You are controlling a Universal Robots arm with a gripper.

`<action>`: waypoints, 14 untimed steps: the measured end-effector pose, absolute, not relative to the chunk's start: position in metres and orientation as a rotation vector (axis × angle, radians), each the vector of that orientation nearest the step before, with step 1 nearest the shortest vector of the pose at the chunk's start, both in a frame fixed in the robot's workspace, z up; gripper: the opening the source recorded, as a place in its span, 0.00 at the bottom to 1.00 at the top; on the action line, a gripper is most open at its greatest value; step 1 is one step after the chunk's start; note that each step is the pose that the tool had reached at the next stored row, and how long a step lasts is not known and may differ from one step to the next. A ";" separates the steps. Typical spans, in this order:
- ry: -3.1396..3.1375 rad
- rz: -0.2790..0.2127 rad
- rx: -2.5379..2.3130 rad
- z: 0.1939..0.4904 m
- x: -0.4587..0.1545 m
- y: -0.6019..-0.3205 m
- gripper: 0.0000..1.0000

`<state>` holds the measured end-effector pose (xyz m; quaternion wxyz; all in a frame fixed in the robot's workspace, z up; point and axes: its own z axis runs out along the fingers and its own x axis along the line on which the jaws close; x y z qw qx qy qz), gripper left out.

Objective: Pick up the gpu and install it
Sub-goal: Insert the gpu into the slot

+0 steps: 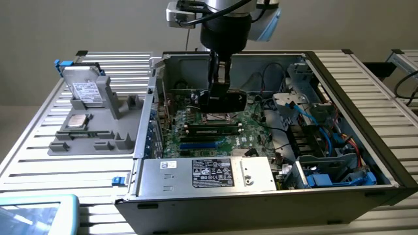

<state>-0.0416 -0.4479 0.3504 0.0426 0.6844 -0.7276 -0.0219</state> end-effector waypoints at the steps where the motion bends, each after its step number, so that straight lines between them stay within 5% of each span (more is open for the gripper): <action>1: -2.223 -0.067 2.096 0.349 -0.042 -0.448 0.27; 14: -2.175 -0.080 2.129 0.331 -0.047 -0.447 0.27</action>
